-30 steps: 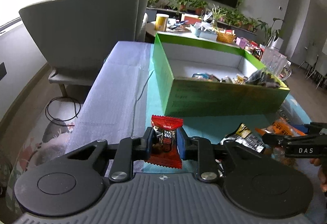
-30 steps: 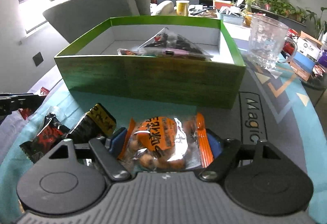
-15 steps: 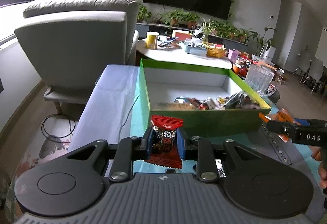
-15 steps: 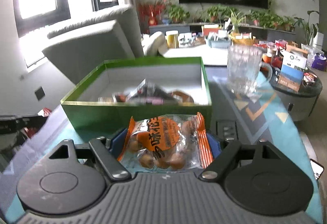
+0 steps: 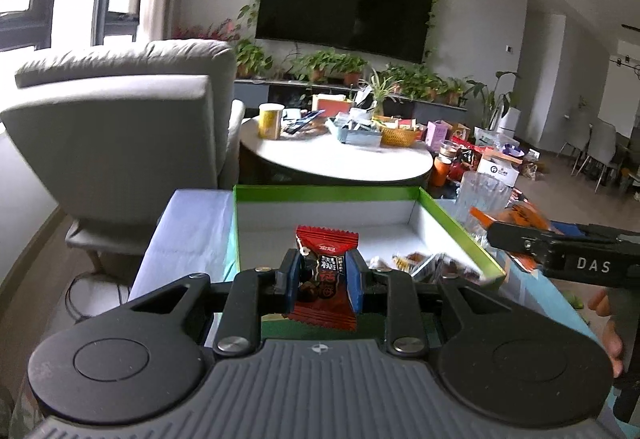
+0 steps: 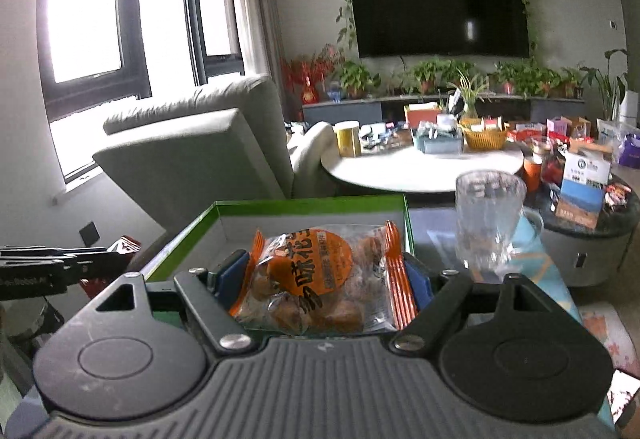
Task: Organize snacks
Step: 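Carry the red packet into the box with the left gripper while the right drops the peanut bag in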
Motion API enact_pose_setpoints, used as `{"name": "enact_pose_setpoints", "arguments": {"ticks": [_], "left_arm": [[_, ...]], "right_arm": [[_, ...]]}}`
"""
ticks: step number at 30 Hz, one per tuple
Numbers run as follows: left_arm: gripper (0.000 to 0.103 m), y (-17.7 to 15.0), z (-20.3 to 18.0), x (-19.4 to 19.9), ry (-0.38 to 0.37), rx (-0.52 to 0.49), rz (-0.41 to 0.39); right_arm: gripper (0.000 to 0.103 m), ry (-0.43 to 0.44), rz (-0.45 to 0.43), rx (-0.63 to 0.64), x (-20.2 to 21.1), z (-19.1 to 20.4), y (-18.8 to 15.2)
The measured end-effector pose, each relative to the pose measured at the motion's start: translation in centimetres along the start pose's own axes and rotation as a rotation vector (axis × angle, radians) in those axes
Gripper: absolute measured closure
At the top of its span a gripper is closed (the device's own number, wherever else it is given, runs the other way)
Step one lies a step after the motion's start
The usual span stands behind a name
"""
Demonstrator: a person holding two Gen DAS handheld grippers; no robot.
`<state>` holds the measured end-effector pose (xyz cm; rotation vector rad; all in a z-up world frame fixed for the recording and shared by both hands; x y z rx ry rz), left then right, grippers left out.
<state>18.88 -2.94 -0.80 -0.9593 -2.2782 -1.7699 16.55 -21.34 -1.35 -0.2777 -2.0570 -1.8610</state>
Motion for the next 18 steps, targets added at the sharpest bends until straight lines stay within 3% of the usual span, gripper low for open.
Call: {"name": "enact_pose_setpoints", "arguments": {"ticks": [9,18], "left_arm": [[0.080,0.9,-0.9,-3.4,0.000,-0.026,0.023],[0.080,0.4,0.1,-7.4,0.031,-0.012,0.070]], "right_arm": [[0.050,0.016,-0.020,-0.003,-2.7,-0.2,1.3],[0.050,0.022,0.019,-0.047,-5.9,-1.2,0.3]]}}
Point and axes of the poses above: each gripper's, at about its wrist camera, not at the fingertips, and x roughly against the way its jaws point, z to its left, y to its top, the point moved 8 cm from there along -x, roughly the way its jaws point, and after that the axes turned 13 degrees about x, right-handed, at the moved point
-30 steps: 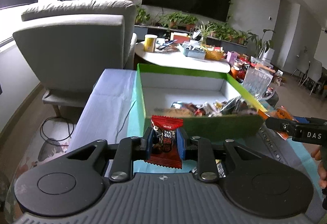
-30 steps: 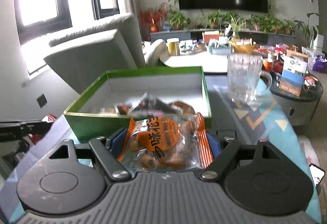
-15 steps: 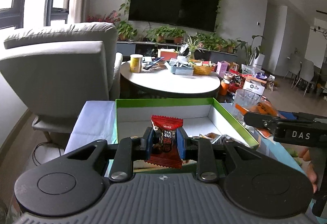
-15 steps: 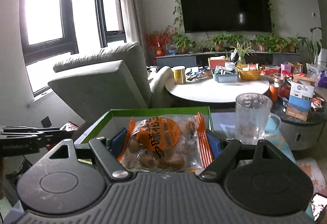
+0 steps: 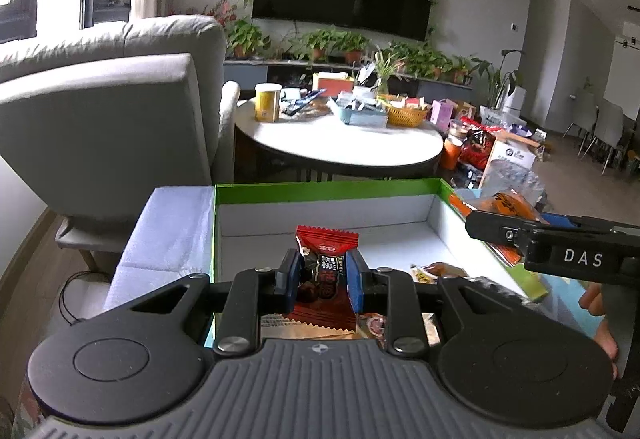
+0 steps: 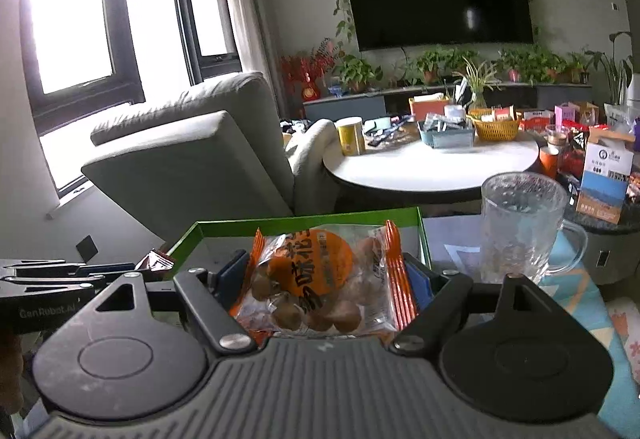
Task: Organize snacks
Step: 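Carry the red packet into the box with the left gripper while the right drops the peanut bag in, then grasp a bagged dark jerky stick with the left gripper while the right grasps an orange snack bag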
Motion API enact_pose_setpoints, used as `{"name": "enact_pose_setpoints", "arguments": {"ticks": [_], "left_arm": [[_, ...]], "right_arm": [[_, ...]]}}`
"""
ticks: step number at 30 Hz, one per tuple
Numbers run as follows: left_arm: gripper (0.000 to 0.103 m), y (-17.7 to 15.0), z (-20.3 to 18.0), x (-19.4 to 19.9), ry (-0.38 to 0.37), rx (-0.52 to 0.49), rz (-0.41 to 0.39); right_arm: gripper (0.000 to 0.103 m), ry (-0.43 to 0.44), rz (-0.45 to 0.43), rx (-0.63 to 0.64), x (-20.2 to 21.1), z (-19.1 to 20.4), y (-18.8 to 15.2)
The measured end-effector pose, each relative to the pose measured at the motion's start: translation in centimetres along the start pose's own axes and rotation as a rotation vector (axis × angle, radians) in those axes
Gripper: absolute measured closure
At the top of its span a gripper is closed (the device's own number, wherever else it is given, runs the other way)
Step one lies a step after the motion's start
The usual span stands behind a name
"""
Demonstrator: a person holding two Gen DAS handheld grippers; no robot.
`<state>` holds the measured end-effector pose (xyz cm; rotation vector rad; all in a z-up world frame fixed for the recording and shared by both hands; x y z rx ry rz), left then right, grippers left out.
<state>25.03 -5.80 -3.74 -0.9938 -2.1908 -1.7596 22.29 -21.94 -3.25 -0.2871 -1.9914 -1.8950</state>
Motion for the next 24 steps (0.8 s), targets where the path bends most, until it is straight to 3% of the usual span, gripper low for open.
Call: {"name": "enact_pose_setpoints", "arguments": {"ticks": [11,24], "left_arm": [[0.069,-1.3,1.1,-3.1,0.052,-0.013,0.065],[0.068,-1.4,1.8,0.5,0.057,0.007,0.025]], "right_arm": [[0.050,0.014,0.061,-0.005,-3.0,0.1,-1.6],[0.050,0.009,0.030,-0.005,-0.5,0.0,-1.1]]}}
Point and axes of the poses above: each gripper's, at about its wrist camera, not at the fingertips, and x roughly against the way its jaws point, z to its left, y to its top, the point moved 8 cm from there along -x, roughly the way its jaws point, and after that the axes turned 13 degrees about x, right-handed, at the moved point
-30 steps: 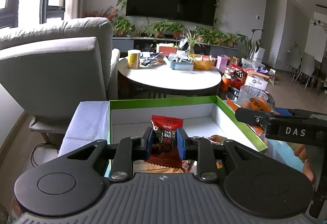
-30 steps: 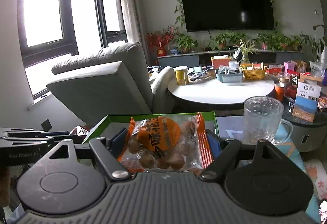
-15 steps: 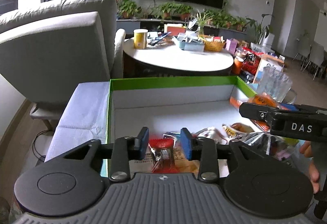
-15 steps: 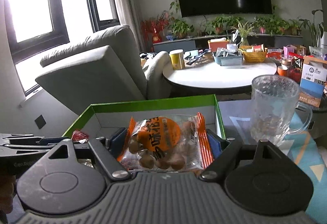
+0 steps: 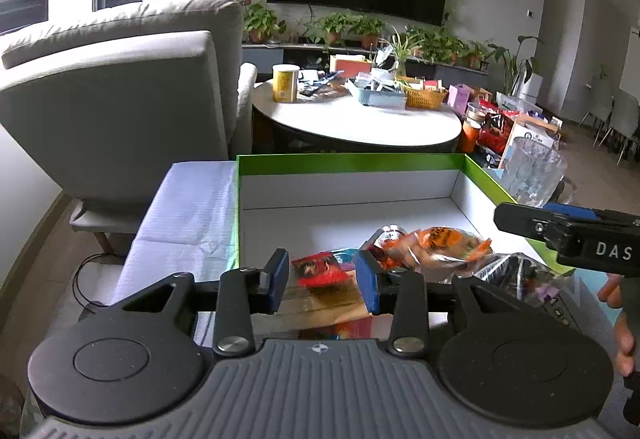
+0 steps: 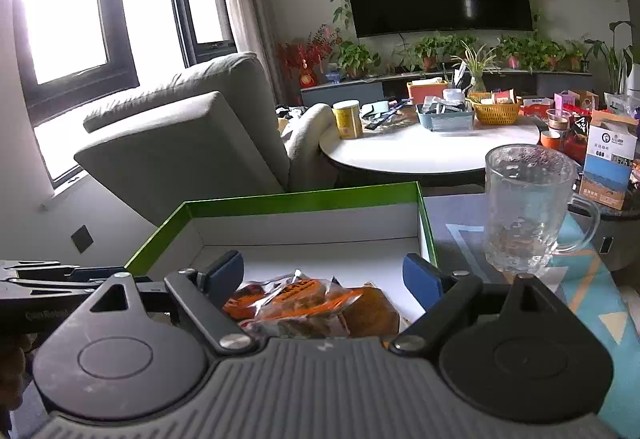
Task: Organize snacks
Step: 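Grasp a bagged dark jerky stick with the left gripper while the right grasps an orange snack bag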
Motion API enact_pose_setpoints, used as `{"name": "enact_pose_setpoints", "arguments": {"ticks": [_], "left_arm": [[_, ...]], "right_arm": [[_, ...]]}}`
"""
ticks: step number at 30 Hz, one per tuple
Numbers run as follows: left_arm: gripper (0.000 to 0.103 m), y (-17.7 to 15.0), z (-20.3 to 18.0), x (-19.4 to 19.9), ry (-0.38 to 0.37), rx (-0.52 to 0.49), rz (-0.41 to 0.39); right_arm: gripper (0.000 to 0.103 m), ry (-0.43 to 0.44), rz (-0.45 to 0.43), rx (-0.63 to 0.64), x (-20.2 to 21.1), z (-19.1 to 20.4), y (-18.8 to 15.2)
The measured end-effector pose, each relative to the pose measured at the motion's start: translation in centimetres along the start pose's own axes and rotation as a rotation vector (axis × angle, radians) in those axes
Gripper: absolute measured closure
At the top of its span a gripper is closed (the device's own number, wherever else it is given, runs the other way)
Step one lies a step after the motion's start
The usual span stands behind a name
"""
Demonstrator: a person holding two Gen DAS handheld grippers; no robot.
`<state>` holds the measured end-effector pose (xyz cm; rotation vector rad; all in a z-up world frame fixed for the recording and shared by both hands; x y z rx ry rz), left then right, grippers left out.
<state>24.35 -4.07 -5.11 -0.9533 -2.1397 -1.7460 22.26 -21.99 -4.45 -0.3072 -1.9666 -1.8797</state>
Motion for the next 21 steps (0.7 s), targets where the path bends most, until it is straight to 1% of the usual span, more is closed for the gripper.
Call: {"name": "enact_pose_setpoints", "arguments": {"ticks": [6,10,14,17,21], "left_arm": [[0.068,-0.8,1.2,2.9,0.011,0.023,-0.017],[0.068,-1.9,2.1,4.5,0.022,0.034,-0.008],[0.068,-4.0,2.9,5.4,0.033,0.050,0.030],[0.068,-6.0,3.5,5.7,0.043,0.063,0.072],[0.068,-8.5,4.1,5.7,0.062,0.066,0.126]], "right_arm": [[0.050,-0.003,-0.010,0.019,2.4,0.6,-0.4],[0.050,-0.010,-0.017,0.025,4.1,1.0,-0.7],[0.050,-0.017,-0.016,0.029,5.5,1.3,-1.2],[0.050,-0.015,-0.003,0.030,6.4,1.7,-2.1],[0.050,-0.002,0.047,0.032,6.9,2.5,-3.9]]}}
Point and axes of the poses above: each gripper's, at about its wrist camera, not at the fingertips, and x roughly against the way its jaws point, z to its left, y to its top, the point moved 8 cm from there along -x, roughly the way its jaws point, and after that the axes turned 13 degrees about x, right-handed, at the moved point
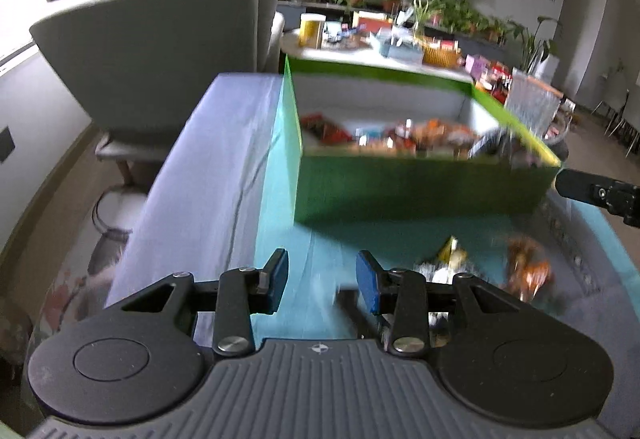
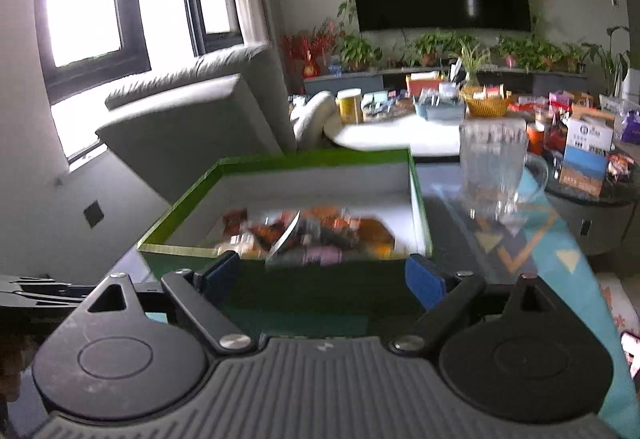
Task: Organize snacks
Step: 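Grasp a bagged dark jerky stick with the left gripper while the right grasps an orange snack bag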
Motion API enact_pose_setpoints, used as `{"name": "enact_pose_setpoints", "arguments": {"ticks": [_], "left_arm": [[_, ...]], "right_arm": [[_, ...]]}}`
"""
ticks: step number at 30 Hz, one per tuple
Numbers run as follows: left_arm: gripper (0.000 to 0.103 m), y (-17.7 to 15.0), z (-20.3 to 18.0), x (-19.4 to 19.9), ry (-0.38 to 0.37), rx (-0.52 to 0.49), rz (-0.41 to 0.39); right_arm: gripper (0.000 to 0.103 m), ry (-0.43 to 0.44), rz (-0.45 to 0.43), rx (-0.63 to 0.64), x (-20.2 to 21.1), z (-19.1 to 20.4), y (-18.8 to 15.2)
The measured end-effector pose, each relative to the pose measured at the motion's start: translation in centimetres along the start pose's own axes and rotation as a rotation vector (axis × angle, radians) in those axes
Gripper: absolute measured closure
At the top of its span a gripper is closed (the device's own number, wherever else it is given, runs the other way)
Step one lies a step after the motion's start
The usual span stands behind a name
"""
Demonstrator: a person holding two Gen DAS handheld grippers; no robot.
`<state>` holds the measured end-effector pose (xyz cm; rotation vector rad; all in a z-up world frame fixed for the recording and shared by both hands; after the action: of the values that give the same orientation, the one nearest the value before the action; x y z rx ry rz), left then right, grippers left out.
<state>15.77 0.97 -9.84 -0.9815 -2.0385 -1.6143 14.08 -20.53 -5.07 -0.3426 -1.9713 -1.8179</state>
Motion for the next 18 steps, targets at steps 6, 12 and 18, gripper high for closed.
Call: {"name": "enact_pose_setpoints", "arguments": {"ticks": [6,12,18], "left_arm": [[0.068,-2.0,-0.3,-0.3,-0.015,0.006,0.047],[0.068,-2.8,-1.2,-0.4,-0.022,-0.021,0.055],[0.070,-3.0,-0.8,-0.4,-0.047,0.007,0.065]], "right_arm": [[0.050,0.011,0.088,0.019,-0.2,1.7,-2.9],[0.050,0.012,0.139,0.039,-0.8,2.8,-4.6],[0.050,-0.011,0.182,0.045,-1.5,2.9,-5.7]]}}
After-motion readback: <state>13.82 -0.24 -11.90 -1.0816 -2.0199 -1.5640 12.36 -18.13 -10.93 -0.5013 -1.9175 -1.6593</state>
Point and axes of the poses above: each gripper's, at about its wrist camera, not at the fingertips, and x roughly against the way its jaws point, z to its left, y to its top, the point moved 8 cm from there along -x, roughly the way its jaws point, and after that the axes turned 13 degrees about x, right-handed, at the moved point
